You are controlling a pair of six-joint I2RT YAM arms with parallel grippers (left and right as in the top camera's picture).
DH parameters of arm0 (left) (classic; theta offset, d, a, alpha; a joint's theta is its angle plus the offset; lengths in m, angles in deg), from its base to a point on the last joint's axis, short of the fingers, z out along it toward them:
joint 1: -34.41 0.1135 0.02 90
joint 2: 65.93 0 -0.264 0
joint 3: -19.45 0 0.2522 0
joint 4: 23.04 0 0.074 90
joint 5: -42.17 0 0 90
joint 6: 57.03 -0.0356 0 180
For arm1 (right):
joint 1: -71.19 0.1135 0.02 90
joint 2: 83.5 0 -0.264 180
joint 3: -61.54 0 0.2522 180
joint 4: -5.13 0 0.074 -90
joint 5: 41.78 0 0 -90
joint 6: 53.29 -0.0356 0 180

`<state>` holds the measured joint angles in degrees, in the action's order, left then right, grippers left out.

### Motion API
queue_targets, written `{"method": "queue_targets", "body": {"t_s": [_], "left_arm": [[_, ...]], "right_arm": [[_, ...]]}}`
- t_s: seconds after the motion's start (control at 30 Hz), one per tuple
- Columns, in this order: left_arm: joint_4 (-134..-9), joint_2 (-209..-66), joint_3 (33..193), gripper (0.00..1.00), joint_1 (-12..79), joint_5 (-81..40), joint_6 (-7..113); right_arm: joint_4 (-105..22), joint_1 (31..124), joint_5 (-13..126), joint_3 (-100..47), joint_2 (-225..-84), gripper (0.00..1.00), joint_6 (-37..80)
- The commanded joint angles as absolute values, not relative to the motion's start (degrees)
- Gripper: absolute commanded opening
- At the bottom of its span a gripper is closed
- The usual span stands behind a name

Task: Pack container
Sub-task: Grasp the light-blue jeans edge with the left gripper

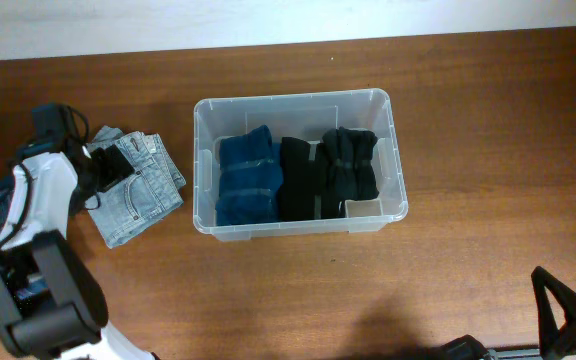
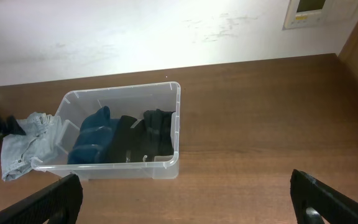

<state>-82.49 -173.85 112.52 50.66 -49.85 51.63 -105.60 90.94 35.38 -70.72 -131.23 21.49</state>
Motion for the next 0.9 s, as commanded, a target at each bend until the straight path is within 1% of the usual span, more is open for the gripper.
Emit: {"method": "queue_targets", "body": {"t_s": [0.0, 0.17, 0.37, 0.87], "left_arm": [[-81.97, -178.31, 113.18, 1.0, 50.81, -50.86, 54.6], [-81.77, -181.28, 113.18, 1.0, 50.81, -53.09, 54.6], [-81.9, -180.84, 113.53, 1.0, 50.81, -56.91, 53.81], [-80.44, -179.99, 113.55, 1.0, 50.81, -57.3, 48.48]], "right_arm": [[-105.93, 90.98, 34.44, -70.74, -131.01, 0.98, 21.25], [-105.93, 90.98, 34.44, -70.74, -131.01, 0.99, 21.25], [-105.93, 90.98, 34.44, -70.74, -131.01, 0.99, 21.25], [-105.93, 90.98, 34.44, -70.74, -131.01, 0.99, 21.25]]}}
